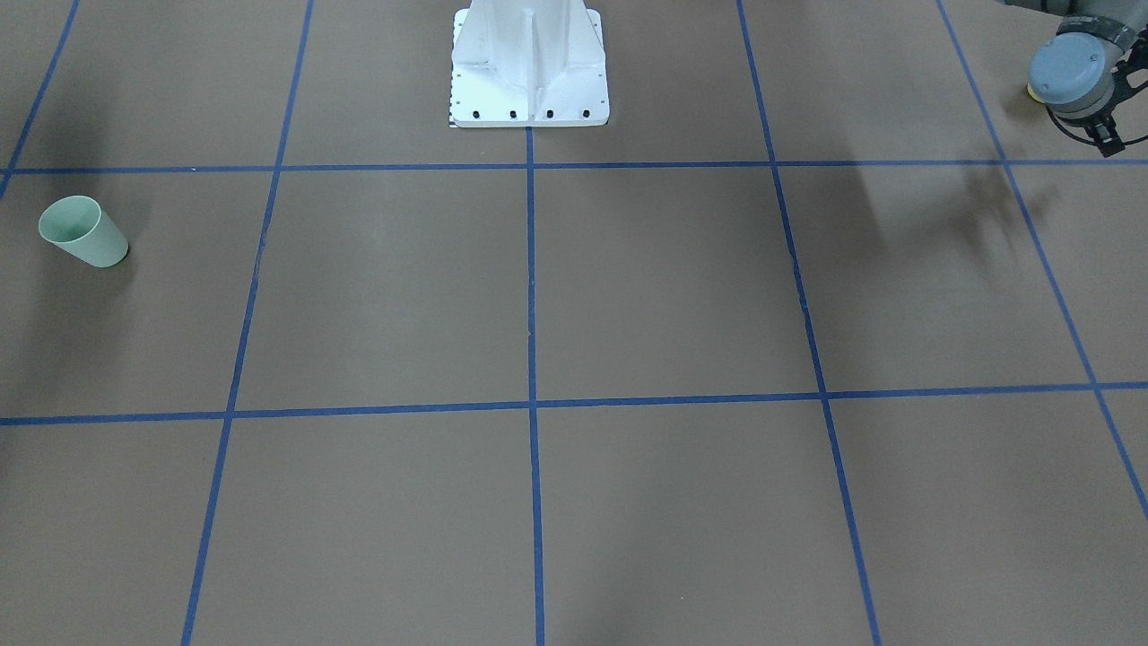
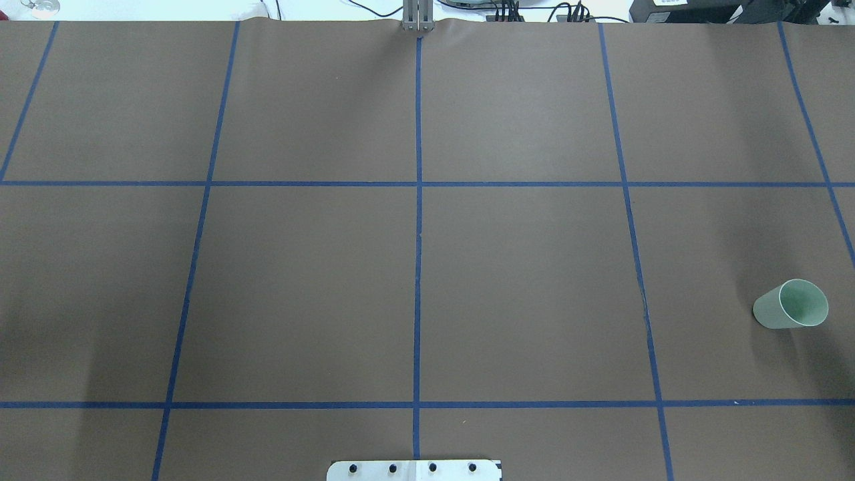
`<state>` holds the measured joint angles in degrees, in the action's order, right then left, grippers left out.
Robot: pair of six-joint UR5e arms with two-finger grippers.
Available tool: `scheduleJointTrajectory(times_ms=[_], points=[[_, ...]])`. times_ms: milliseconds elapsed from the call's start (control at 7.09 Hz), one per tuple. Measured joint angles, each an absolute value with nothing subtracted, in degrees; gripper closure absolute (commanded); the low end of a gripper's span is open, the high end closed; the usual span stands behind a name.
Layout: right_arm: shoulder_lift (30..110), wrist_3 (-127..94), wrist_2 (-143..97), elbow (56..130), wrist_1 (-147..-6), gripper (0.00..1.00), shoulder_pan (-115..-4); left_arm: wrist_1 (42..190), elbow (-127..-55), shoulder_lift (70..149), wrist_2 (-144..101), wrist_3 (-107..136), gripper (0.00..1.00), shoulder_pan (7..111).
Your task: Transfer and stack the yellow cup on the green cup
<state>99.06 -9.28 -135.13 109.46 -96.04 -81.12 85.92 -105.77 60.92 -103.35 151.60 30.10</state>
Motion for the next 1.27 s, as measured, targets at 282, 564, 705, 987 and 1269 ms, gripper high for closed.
scheduleJointTrajectory(times_ms=[282,564,705,987,1269], points=[[99.15,-9.08,-134.95,109.53,-95.99,0.00,-81.05,82.04,-105.72,62.56,-107.72,165.32,0.01,19.20],[99.44,-8.96,-134.84,109.61,-96.00,0.00,-81.04,81.62,-105.43,62.43,-108.74,176.04,0.01,13.46],[99.67,-8.89,-134.84,109.86,-96.03,0.00,-81.04,81.66,-104.80,62.37,-108.86,178.99,0.01,11.62],[100.31,-8.86,-134.76,111.03,-96.06,0.00,-81.08,81.76,-103.38,61.44,-108.91,181.75,0.01,8.91],[101.57,-8.84,-134.72,112.11,-96.06,0.00,-81.12,82.63,-101.45,60.29,-108.62,182.13,0.01,7.73]])
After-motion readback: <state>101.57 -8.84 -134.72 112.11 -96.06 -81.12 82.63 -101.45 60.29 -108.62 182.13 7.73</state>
